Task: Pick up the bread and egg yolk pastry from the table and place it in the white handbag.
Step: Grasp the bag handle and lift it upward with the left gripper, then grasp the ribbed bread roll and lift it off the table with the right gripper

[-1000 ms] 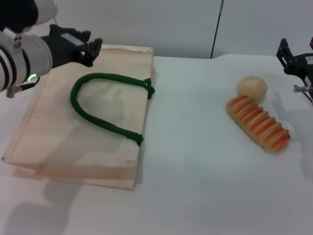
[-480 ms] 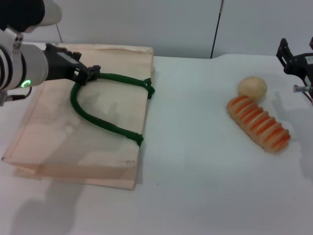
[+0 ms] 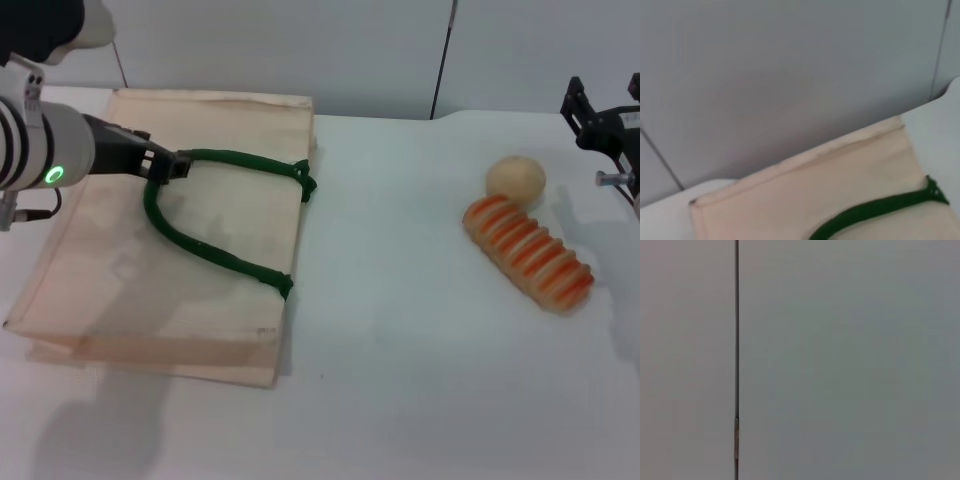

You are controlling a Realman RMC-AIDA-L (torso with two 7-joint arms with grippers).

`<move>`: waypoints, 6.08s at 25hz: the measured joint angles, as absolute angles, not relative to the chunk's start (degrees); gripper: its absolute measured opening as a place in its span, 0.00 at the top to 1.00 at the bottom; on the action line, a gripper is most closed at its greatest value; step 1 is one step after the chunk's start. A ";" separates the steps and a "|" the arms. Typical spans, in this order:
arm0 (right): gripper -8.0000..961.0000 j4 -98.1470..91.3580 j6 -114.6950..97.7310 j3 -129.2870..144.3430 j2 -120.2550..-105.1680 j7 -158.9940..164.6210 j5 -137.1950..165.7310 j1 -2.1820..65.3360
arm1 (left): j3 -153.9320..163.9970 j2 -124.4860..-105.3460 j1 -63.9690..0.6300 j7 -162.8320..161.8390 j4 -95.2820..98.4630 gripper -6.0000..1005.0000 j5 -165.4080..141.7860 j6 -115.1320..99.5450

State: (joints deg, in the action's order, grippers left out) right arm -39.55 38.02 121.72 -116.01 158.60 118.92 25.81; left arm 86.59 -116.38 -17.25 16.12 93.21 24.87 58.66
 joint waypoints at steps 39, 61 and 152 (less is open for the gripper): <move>0.22 -39.71 37.18 121.73 -116.01 158.64 118.92 25.93 | 90.35 -116.45 -25.21 8.58 75.12 0.47 11.66 51.75; 0.22 -40.08 37.18 121.72 -116.01 158.64 118.92 26.01 | 90.97 -116.46 -27.55 7.33 69.91 0.51 11.60 48.13; 0.22 -53.86 17.43 117.69 -114.04 149.88 121.12 19.52 | 87.47 -116.35 -20.03 20.86 116.18 0.87 16.00 59.51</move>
